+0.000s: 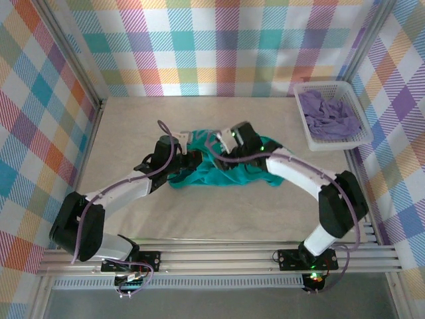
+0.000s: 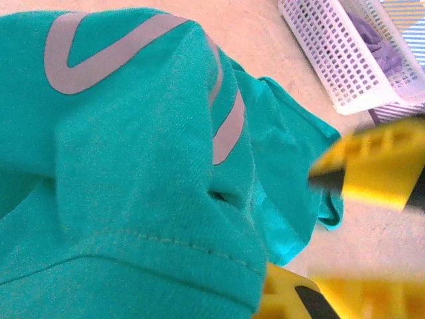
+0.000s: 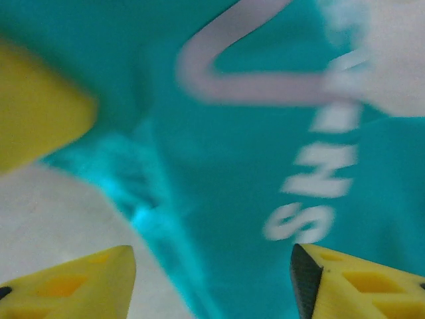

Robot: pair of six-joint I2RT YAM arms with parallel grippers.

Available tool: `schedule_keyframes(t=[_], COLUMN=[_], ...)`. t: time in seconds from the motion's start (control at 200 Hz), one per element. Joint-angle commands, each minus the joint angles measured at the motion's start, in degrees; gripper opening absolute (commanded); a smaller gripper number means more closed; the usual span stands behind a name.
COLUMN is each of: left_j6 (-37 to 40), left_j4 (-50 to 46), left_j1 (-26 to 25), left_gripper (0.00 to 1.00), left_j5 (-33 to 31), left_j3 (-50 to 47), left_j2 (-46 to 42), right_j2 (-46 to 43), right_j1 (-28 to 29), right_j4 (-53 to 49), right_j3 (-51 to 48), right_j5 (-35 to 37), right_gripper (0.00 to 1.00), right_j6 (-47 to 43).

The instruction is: Fold the inside-out t-shirt

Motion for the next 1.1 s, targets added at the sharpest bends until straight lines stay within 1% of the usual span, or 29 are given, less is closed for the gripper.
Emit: schedule_keyframes(t=[0.0, 0.055, 0.085, 0.105, 0.17, 0.195, 0.2, 0.215, 0.255, 0.29, 0.365, 0.4, 0.44, 0.485, 0.575, 0.665, 0.735, 0.775, 0.895, 0.94, 0.99, 1.055, 1.095], left_j6=[-0.5, -0.4, -0.2, -0.1, 0.6, 0.7, 0.7, 0.7, 0.6, 0.5, 0.3, 0.1, 0.0, -0.4, -1.0, -0.8, -1.4, -2.4, -5.0, -5.0, -4.1, -2.9, -2.4], left_j4=[-4.3, -4.9, -5.4, -5.9, -8.1, -8.7, -9.0, -9.4, -10.6, -11.2, -12.3, -12.7, -12.9, -12.9, -13.1, -14.2, -13.9, -12.3, -7.8, -6.6, -6.4, -7.2, -7.3], left_j1=[0.5, 0.6, 0.6, 0.7, 1.0, 1.0, 1.0, 1.2, 1.4, 1.9, 2.8, 3.2, 3.2, 3.3, 3.3, 3.4, 3.7, 4.1, 4.4, 4.4, 4.4, 4.4, 4.5], left_gripper=[0.0, 0.0, 0.0, 0.0, 0.0, 0.0, 0.0, 0.0, 0.0, 0.0, 0.0, 0.0, 0.0, 0.0, 0.0, 0.0, 0.0, 0.0, 0.0, 0.0, 0.0, 0.0, 0.0], left_j5=[1.6, 1.6, 1.5, 1.4, 0.4, -0.3, -0.4, -0.8, -1.9, -2.0, -2.0, -1.9, -1.2, -0.3, 2.4, 4.6, 5.2, 6.7, 11.7, 12.8, 13.1, 12.9, 13.4], left_j3=[1.2, 1.5, 1.8, 1.9, 2.5, 2.5, 2.6, 2.6, 2.6, 2.7, 3.0, 3.4, 3.8, 4.6, 6.7, 9.3, 9.9, 9.3, 8.2, 7.9, 8.1, 8.9, 9.4], left_j2=[-2.4, -3.1, -3.4, -3.6, -4.6, -5.2, -5.3, -5.6, -6.9, -8.0, -11.2, -13.0, -15.0, -17.1, -20.4, -22.3, -23.3, -23.5, -22.3, -21.8, -21.0, -19.9, -19.1], right_j2=[2.3, 5.1, 6.5, 7.3, 8.0, 7.2, 7.2, 6.5, 4.2, 2.1, -2.5, -4.9, -7.6, -10.8, -16.4, -20.7, -21.8, -21.2, -15.7, -14.1, -13.7, -14.0, -14.4], right_j1=[-0.2, -0.1, -0.1, -0.1, -0.5, -0.9, -0.9, -1.0, -2.2, -3.4, -5.2, -5.5, -5.9, -6.7, -10.2, -14.2, -15.8, -16.0, -15.6, -14.6, -12.7, -9.8, -7.8], right_j4=[12.4, 15.5, 17.0, 17.5, 15.3, 13.9, 13.9, 13.3, 11.8, 9.5, 3.1, 0.0, -3.2, -6.4, -12.8, -15.9, -16.5, -16.5, -16.0, -14.4, -11.1, -6.0, -2.2], right_j3=[-4.1, -4.0, -3.9, -3.7, -1.6, -1.0, -1.0, -0.9, -1.0, -0.8, 0.5, 1.0, 1.6, 2.4, 5.2, 7.9, 9.0, 9.2, 8.3, 6.1, 2.7, -2.2, -5.0], right_j5=[-2.7, -3.7, -3.1, -1.8, 2.8, 3.5, 3.5, 3.2, 1.0, -2.7, -11.7, -15.6, -18.5, -20.4, -24.6, -27.3, -25.8, -24.4, -22.0, -20.8, -18.6, -14.0, -11.3], right_gripper=[0.69, 0.7, 0.69, 0.66, 0.43, 0.33, 0.33, 0.28, 0.16, 0.09, 0.0, 0.0, 0.0, 0.0, 0.0, 0.0, 0.0, 0.0, 0.0, 0.0, 0.04, 0.06, 0.1], right_j6=[-1.3, -1.2, -1.2, -1.3, -2.8, -3.6, -3.6, -4.2, -4.7, -4.6, -4.2, -4.1, -3.8, -3.3, -2.2, -1.5, -1.4, -1.1, 0.0, 0.0, -1.3, -4.6, -6.9])
